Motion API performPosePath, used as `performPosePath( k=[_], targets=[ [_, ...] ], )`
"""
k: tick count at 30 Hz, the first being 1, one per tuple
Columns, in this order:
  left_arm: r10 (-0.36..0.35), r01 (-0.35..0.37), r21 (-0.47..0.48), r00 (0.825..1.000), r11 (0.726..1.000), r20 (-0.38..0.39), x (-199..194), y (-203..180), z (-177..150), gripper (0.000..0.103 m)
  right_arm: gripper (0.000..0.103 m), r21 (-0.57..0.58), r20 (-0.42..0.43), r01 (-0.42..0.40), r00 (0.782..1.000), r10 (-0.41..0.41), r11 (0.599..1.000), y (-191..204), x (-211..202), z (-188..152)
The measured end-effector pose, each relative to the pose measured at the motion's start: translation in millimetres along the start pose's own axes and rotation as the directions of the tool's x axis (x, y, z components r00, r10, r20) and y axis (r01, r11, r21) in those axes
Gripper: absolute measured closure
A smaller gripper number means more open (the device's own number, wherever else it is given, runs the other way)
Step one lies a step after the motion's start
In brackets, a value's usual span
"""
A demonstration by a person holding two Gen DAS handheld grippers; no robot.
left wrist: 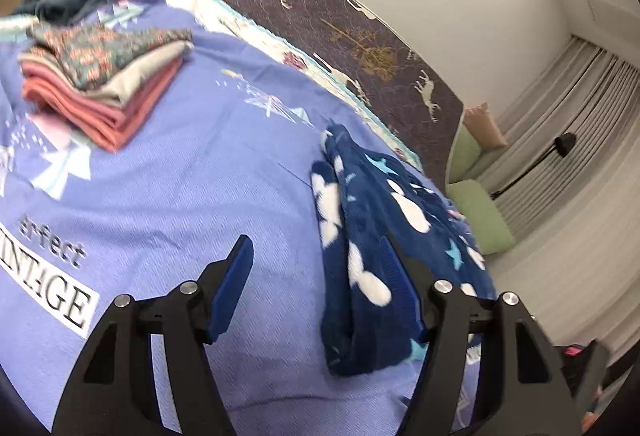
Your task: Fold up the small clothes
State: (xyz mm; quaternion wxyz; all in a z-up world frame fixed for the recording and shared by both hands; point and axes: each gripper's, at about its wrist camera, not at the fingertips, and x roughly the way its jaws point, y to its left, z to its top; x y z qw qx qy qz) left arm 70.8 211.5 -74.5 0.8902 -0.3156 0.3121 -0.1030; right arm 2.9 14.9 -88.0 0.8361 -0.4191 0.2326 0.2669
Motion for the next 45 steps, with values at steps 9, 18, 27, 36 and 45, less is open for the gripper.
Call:
performPosePath(
  k=[9, 18, 27, 36, 45],
  targets=[
    [-0.177, 0.167, -0.105, 0.979, 0.98, -0.103, 30.8, 9.7, 3.3, 0.036, 0.017, -0.051, -0.02, 0.082, 0.996, -0.083, 0.995, 16.9, 47.8, 28.1],
    [-0.337, 0.29, -0.202, 0.902, 0.935, -0.268, 108.6, 12.9, 39.7, 0.032, 0.026, -0.019, -0.002, 0.061, 0.998, -0.061, 0.998, 17.1, 55.8, 31.5],
    [-0.22, 0.198, -0.098, 0.918, 0.975, -0.331, 179.4, -12.3, 62.1, 0.071, 0.061, 0.036, -0.007, 0.081, 0.997, -0.081, 0.996, 10.1, 78.2, 41.2],
    [-0.259, 0.26, -0.031, 0.928, 0.965, -0.269, 148.0, -70.1, 93.4, 0.075, 0.074, 0.37, 0.12, -0.024, 0.993, -0.022, 0.929, -66.0, 21.6, 36.5],
    [-0.181, 0.248, 0.196, 0.934, 0.949, -0.309, 156.1, -196.2, 103.5, 0.075, 0.075, 0.612, 0.218, -0.065, 0.972, -0.089, 0.789, -145.9, -26.8, 0.1]
  ],
)
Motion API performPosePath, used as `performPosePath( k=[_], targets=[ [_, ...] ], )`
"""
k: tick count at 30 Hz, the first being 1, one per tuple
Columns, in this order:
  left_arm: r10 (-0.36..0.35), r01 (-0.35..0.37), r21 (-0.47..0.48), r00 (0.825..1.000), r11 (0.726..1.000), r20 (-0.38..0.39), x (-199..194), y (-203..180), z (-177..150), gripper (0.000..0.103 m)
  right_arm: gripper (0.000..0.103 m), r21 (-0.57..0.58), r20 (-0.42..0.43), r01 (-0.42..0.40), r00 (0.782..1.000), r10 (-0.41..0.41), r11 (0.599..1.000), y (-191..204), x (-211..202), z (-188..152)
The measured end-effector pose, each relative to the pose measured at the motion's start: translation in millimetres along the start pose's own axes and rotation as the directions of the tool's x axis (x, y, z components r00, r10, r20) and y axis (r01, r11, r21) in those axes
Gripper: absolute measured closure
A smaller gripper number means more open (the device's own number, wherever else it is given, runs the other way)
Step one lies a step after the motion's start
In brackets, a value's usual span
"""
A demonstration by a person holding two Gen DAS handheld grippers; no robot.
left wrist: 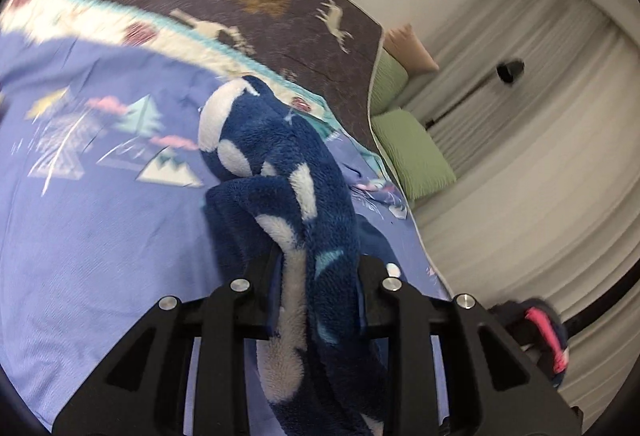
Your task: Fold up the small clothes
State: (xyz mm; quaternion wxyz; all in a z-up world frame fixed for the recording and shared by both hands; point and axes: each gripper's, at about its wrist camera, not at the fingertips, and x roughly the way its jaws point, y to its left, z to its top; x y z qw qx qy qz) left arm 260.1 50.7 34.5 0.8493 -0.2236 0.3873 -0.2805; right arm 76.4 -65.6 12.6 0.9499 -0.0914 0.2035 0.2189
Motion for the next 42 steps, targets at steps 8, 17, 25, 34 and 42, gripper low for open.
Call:
performPosePath(
  k=[8, 17, 25, 34, 42],
  targets=[
    [0.067, -0.043, 0.197, 0.991, 0.98, -0.116, 88.4, -106.2, 0.8, 0.075, 0.077, 0.424, 0.038, -0.019, 0.999, 0.003, 0.906, -131.7, -44.0, -19.2],
    [0.244, -0.126, 0.484, 0.951, 0.866, -0.188, 215.6, -189.1, -60.7, 0.067, 0.079, 0.761, 0.004, -0.054, 0.997, 0.079, 0.647, -244.2, -80.2, -110.8],
    [0.132, -0.015, 0.604, 0.98, 0.797, -0.15, 194.8, -228.6, -75.5, 0.063, 0.079, 0.88, -0.005, -0.079, 0.985, 0.175, 0.469, -279.5, -70.5, -174.3],
    [0.298, -0.265, 0.612, 0.953, 0.745, 0.051, 122.0, -169.4, -56.1, 0.066, 0.079, 0.874, 0.017, -0.102, 0.984, 0.179, 0.475, -276.2, -76.5, -174.0],
    [0.337, -0.188, 0.654, 0.935, 0.733, -0.108, 175.4, -153.7, -85.5, 0.103, 0.08, 0.836, -0.012, -0.044, 0.995, 0.099, 0.547, -270.9, -98.3, -167.1]
  ],
)
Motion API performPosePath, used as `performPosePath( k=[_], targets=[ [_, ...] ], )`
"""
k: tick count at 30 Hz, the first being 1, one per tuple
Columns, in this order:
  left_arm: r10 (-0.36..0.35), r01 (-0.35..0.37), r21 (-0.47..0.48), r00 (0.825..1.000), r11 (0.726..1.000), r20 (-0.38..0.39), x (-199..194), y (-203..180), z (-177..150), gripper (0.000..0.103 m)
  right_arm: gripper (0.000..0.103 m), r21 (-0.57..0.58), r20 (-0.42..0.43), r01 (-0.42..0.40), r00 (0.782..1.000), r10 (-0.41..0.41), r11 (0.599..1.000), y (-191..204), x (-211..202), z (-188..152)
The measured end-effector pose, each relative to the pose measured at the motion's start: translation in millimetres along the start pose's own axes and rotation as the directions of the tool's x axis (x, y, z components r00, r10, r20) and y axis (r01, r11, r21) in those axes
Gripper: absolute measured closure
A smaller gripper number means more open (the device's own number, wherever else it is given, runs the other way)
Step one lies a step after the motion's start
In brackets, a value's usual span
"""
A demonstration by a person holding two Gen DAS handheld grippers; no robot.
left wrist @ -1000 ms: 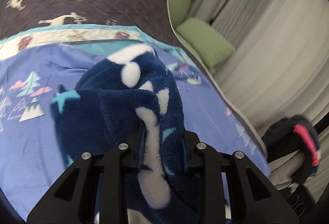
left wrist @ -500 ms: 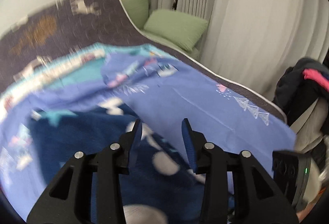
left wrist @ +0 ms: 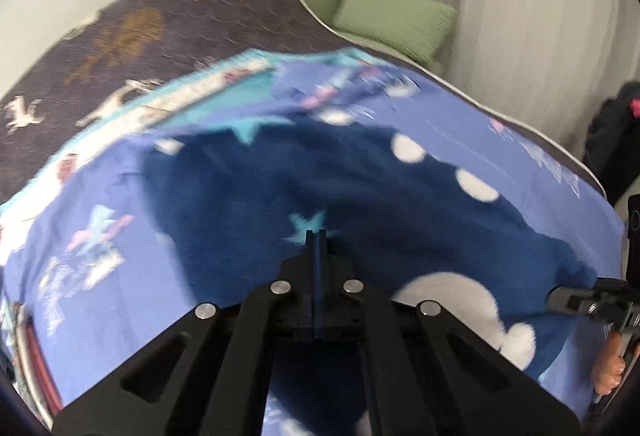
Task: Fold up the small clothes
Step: 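Lower the fleece bundle onto the duvet with the right gripper and smooth it with the left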
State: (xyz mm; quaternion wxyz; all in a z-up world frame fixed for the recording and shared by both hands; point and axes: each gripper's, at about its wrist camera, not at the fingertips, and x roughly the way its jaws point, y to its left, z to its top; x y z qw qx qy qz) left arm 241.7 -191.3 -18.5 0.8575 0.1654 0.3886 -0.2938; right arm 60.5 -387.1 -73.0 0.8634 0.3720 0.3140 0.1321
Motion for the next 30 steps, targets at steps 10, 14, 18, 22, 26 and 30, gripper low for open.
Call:
performPosePath(
  k=[10, 14, 18, 22, 26, 30],
  targets=[
    [0.057, -0.054, 0.133, 0.998, 0.99, -0.019, 33.2, -34.3, 2.1, 0.103, 0.063, -0.134, 0.18, 0.177, 0.972, -0.152, 0.975, 21.2, -58.3, 9.8],
    [0.071, -0.068, 0.131, 0.997, 0.989, -0.013, 33.5, -37.9, 2.2, 0.103, 0.074, -0.29, 0.148, 0.082, 0.988, -0.04, 0.953, 62.1, -38.0, 19.7],
    [0.053, -0.055, 0.117, 0.998, 0.992, 0.017, 27.0, -33.5, -1.2, 0.103, 0.09, -0.248, 0.032, 0.331, 0.942, -0.334, 0.91, 26.9, 31.5, 21.2],
    [0.013, -0.022, 0.138, 0.998, 0.99, 0.068, -4.4, -37.0, -6.1, 0.096, 0.089, -0.202, 0.031, 0.305, 0.952, -0.305, 0.931, 7.0, 28.8, 16.2],
    [-0.043, 0.023, 0.166, 0.992, 0.986, 0.117, -45.4, -39.7, -32.7, 0.095, 0.089, -0.288, 0.05, 0.346, 0.937, -0.347, 0.893, 15.0, 33.1, 9.6],
    [-0.048, 0.02, 0.179, 0.988, 0.984, 0.15, -65.3, -38.2, -65.5, 0.095, 0.089, -0.239, 0.024, 0.284, 0.958, -0.286, 0.929, 9.9, 28.5, 17.2]
  ],
)
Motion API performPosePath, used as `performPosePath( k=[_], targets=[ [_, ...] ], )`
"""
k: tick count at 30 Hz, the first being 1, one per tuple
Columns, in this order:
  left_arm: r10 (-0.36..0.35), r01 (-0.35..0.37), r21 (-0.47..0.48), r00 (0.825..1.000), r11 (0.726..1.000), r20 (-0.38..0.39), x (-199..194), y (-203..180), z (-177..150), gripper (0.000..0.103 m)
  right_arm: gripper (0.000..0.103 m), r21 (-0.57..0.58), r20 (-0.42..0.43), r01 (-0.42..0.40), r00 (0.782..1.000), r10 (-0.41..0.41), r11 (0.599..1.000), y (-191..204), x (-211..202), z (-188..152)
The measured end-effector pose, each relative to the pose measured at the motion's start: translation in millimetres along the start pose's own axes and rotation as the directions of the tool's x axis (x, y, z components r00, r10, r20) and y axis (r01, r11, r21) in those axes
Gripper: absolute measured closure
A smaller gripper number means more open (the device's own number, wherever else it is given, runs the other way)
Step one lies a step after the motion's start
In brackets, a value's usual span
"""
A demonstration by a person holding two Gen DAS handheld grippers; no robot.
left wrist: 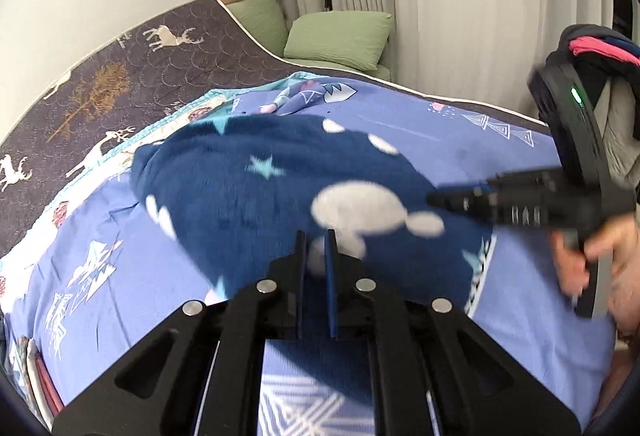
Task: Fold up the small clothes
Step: 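Lower the fleece bundle onto the duvet with the right gripper and smooth it with the left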
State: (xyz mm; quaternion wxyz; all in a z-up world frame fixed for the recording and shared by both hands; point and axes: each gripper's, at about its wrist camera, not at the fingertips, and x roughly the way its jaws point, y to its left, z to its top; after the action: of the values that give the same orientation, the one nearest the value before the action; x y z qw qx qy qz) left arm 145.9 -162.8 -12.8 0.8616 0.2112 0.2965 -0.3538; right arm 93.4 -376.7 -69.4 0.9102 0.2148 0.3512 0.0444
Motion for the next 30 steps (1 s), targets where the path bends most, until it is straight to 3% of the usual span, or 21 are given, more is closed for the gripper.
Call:
performPosePath(
  k=[3, 5, 8, 9, 11, 13, 17, 19, 21, 23, 24, 25, 30],
  targets=[
    [0.01, -0.011, -0.03, 1.0, 0.999, -0.011, 2.7, 5.0, -6.2, 0.095, 0.088, 0.04, 0.016, -0.027, 1.0, 0.027, 0.999, 2.7, -16.5, -1.5],
    [0.02, -0.021, -0.024, 0.999, 0.999, -0.027, 9.4, 5.5, -3.2, 0.095, 0.085, 0.006, 0.047, -0.049, 0.998, 0.048, 0.999, 17.1, -38.5, -8.5],
    [0.034, -0.032, 0.038, 0.999, 0.999, -0.041, 22.0, -1.7, 6.2, 0.095, 0.085, -0.08, 0.014, -0.181, 0.983, 0.183, 0.98, 39.8, -57.9, -26.9],
    [0.036, -0.034, 0.053, 0.998, 0.998, -0.049, 28.4, -3.1, 9.5, 0.095, 0.086, -0.106, -0.052, -0.232, 0.972, 0.228, 0.967, 51.0, -53.2, -38.2],
    [0.026, -0.023, 0.053, 0.998, 0.998, -0.065, 38.8, -4.0, 15.3, 0.095, 0.086, -0.154, -0.134, -0.226, 0.969, 0.206, 0.962, 67.4, -38.7, -53.0],
    [0.004, -0.001, 0.04, 0.997, 0.999, -0.083, 46.5, -1.1, 22.4, 0.095, 0.087, -0.189, -0.159, -0.179, 0.976, 0.15, 0.965, 79.1, -17.9, -59.5],
    [-0.001, 0.005, 0.035, 0.993, 0.999, -0.114, 58.7, 2.0, 29.1, 0.095, 0.091, -0.097, -0.215, -0.245, 0.952, 0.22, 0.965, 90.2, 28.6, -54.1],
    [0.028, -0.021, 0.053, 0.99, 0.998, -0.14, 68.1, 0.1, 28.2, 0.097, 0.094, -0.139, -0.26, -0.253, 0.942, 0.211, 0.957, 115.9, 45.1, -63.8],
    [0.051, -0.04, 0.084, 0.989, 0.996, -0.136, 72.6, -3.0, 25.4, 0.099, 0.094, -0.231, -0.253, -0.233, 0.952, 0.173, 0.945, 132.7, 44.0, -68.3],
    [0.035, -0.027, 0.063, 0.991, 0.998, -0.126, 72.3, -1.0, 25.0, 0.099, 0.095, -0.219, -0.283, -0.27, 0.937, 0.203, 0.938, 122.1, 42.1, -64.3],
    [0.03, -0.024, 0.051, 0.992, 0.998, -0.122, 71.8, 0.1, 24.9, 0.099, 0.095, -0.136, -0.314, -0.307, 0.915, 0.253, 0.942, 102.5, 40.1, -60.7],
    [0.028, -0.022, 0.046, 0.993, 0.999, -0.118, 71.5, 0.7, 24.4, 0.099, 0.095, -0.093, -0.316, -0.31, 0.911, 0.267, 0.946, 89.0, 35.7, -59.2],
    [0.01, -0.008, 0.023, 0.995, 1.0, -0.102, 74.8, 2.4, 24.5, 0.099, 0.093, -0.09, -0.158, -0.227, 0.964, 0.212, 0.97, 35.7, -29.8, -46.7]
  ],
)
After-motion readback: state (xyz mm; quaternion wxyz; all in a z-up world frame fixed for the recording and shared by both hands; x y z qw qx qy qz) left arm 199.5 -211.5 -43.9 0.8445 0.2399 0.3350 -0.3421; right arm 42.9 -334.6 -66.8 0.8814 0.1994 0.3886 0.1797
